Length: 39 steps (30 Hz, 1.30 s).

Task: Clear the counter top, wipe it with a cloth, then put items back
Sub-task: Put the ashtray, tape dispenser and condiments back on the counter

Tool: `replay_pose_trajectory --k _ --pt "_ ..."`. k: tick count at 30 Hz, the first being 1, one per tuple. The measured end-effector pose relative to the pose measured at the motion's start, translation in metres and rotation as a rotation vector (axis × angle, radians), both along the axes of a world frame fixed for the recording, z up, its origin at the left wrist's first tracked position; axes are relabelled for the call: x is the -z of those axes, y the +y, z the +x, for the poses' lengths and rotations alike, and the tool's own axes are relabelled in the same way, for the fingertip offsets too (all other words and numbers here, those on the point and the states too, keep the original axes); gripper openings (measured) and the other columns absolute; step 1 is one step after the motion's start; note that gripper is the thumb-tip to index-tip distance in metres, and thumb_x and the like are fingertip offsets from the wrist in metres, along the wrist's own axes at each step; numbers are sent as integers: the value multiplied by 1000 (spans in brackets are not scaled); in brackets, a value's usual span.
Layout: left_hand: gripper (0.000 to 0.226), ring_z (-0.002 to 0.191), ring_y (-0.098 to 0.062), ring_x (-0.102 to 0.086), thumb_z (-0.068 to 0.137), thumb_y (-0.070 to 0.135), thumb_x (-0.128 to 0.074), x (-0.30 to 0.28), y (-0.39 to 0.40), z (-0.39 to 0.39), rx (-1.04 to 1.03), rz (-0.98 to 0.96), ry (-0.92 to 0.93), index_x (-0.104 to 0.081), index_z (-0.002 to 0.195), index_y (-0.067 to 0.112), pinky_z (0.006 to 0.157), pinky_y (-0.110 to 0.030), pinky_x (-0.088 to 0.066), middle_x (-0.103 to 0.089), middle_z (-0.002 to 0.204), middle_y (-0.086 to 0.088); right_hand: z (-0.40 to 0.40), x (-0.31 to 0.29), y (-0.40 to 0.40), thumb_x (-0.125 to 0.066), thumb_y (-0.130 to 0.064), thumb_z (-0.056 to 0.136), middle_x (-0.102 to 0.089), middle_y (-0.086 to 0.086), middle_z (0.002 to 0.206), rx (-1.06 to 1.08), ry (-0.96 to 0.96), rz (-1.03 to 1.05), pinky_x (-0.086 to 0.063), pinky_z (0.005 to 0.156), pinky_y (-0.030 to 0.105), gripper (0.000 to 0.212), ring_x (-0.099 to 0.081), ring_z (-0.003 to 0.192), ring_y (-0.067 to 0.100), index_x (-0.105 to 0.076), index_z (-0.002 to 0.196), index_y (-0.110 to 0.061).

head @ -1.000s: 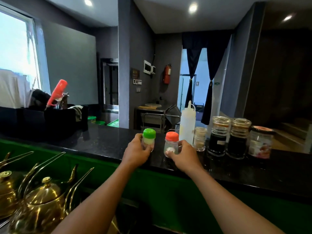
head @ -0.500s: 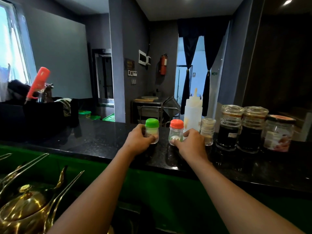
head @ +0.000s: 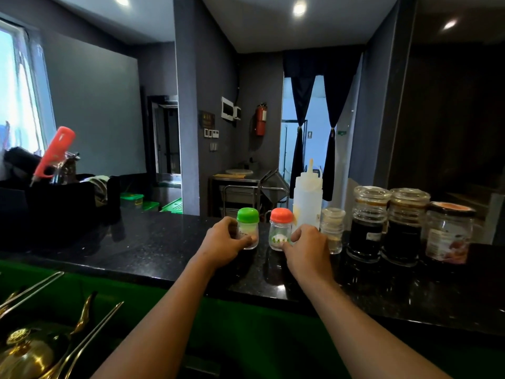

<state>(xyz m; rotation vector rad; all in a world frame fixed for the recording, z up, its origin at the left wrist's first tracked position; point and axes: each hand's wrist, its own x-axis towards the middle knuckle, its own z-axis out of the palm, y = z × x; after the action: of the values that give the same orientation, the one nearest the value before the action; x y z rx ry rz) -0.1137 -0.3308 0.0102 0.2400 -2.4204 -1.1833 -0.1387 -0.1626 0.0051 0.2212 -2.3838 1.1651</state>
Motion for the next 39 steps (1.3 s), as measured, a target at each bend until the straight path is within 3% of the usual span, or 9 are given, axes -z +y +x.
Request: replay_pose_trajectory --k 6,18,24,39 --pt "50 90 -6 -54 82 28 -76 -1 1 -10 -3 -25 13 -52 125 15 74 -16 -40 -55 101 8 -7 3 -1 -72 -20 85 -67 8 103 18 13 14 -57 79 36 17 -65 99 27 -63 96 -12" --pt "49 96 -9 -57 83 29 -74 -1 -2 -20 21 -58 21 -52 125 16 77 -19 -41 -62 113 1 -16 5 -3 -73 -25 85 -69 6 100 47 33 61 -58 76 36 20 -67 93 24 -67 99 -13" --pt "54 103 -9 -58 82 32 -75 1 0 -21 105 -92 -6 -53 130 19 85 -22 -42 -64 118 3 -16 6 -4 -72 -27 85 -69 5 101 66 32 75 -55 71 30 21 -67 93 23 -66 101 -14" --pt "54 98 -8 -56 84 29 -73 2 -1 -26 15 -108 9 -50 131 14 84 -21 -42 -64 120 -3 -13 7 -4 -74 -30 83 -69 5 102 44 58 73 -58 75 32 25 -67 95 22 -67 100 -14"
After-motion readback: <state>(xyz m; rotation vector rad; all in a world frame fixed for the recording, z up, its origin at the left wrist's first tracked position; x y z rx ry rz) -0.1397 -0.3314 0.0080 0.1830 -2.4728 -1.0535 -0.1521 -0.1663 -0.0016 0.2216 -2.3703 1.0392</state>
